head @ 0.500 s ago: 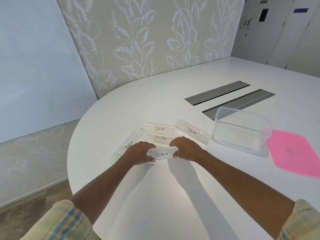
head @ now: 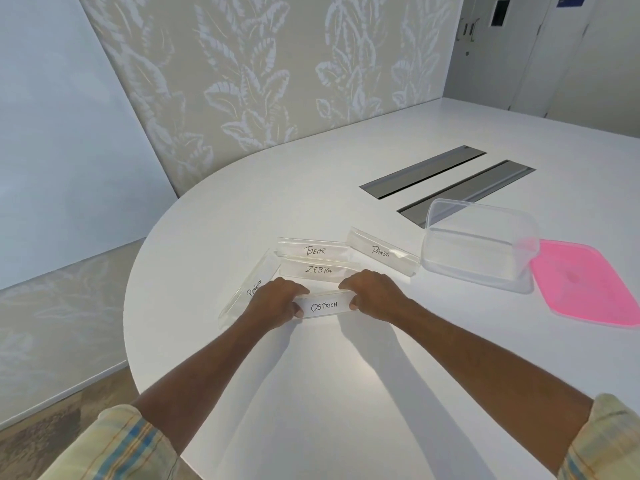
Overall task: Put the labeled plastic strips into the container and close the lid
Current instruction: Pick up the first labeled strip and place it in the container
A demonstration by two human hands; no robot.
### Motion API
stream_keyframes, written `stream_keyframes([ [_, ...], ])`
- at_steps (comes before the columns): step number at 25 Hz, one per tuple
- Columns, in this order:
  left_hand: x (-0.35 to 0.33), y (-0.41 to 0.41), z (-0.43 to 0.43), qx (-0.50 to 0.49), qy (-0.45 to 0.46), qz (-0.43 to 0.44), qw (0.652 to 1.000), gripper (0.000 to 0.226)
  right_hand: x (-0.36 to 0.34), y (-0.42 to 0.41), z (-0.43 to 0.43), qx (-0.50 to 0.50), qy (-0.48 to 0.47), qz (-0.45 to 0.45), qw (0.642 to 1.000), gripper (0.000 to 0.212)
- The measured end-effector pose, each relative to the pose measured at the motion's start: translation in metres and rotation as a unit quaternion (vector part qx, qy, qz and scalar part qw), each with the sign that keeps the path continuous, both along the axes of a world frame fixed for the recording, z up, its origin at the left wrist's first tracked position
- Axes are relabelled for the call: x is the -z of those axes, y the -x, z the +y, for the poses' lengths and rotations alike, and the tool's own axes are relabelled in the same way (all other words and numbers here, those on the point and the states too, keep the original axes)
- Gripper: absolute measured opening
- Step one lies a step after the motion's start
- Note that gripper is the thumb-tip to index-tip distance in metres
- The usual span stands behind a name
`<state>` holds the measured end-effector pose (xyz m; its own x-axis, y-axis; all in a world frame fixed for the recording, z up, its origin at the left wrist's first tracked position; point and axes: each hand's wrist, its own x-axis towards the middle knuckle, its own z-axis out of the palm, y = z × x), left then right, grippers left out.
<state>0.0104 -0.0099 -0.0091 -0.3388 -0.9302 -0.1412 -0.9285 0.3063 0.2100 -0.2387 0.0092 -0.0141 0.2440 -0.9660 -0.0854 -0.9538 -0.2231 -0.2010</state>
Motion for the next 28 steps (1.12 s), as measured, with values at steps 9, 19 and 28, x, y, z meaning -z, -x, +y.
stream_keyframes([
  [9,-0.019,0.029,-0.002,0.082,0.03,-0.032,0.996,0.056,-0.016,0.032,0.009,0.024,0.016,-0.017,0.999,0.049],
  [19,-0.088,0.144,-0.037,0.143,0.128,-0.018,0.981,0.043,-0.092,0.137,0.005,0.093,0.072,-0.022,0.993,0.043],
  [28,-0.131,0.272,-0.091,0.195,0.144,0.043,0.969,0.048,-0.141,0.252,-0.015,0.163,0.112,-0.014,0.98,0.042],
])
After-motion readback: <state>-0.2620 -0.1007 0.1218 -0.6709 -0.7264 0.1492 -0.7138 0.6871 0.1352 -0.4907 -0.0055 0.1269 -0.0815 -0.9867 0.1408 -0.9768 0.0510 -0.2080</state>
